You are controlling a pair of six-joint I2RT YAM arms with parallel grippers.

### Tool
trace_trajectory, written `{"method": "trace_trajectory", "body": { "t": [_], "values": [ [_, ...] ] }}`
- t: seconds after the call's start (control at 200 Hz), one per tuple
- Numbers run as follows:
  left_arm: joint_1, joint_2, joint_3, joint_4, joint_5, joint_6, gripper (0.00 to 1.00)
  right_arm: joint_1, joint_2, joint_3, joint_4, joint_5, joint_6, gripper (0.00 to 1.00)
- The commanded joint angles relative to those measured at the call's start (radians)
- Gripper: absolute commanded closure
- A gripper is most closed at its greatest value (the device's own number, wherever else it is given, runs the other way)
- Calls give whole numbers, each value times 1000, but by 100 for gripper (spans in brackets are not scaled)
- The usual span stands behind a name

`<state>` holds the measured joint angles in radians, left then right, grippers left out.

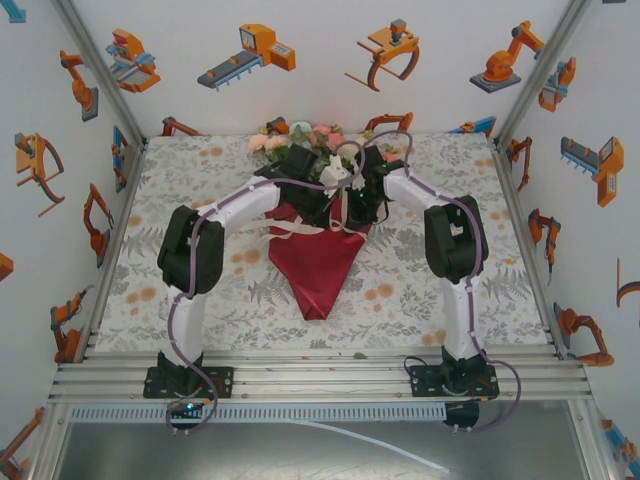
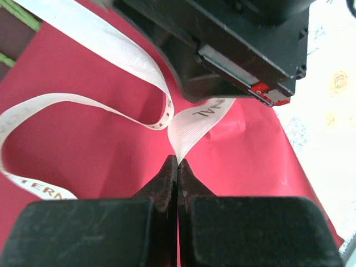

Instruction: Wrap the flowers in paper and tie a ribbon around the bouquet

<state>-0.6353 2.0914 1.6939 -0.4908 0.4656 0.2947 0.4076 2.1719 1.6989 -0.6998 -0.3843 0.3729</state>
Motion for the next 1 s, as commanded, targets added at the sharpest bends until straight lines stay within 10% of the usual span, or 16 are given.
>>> {"method": "trace_trajectory", "body": {
  "t": [0.0, 0.09, 0.215, 0.476, 0.756, 0.996],
  "values": [
    [1, -48, 9, 9, 30, -25, 100, 6, -80, -23, 4, -48, -102, 100],
    [1, -50, 5, 26, 32, -44, 100, 6, -95, -26, 5, -71, -130, 100],
    [4, -33, 9, 48, 20, -80, 100, -2, -115, -16, 3, -68, -105, 76],
    [13, -10, 16, 114, 8, -169, 100, -49, -280, -99, 32, 39, 86, 73],
    [18, 13, 49, 91, -70, -259, 99, -15, -597, -527, 411, 100, 594, 69],
    [18, 47, 77, 108, -108, -343, 96, 83, -567, -633, 609, 198, 887, 60]
  ]
}}
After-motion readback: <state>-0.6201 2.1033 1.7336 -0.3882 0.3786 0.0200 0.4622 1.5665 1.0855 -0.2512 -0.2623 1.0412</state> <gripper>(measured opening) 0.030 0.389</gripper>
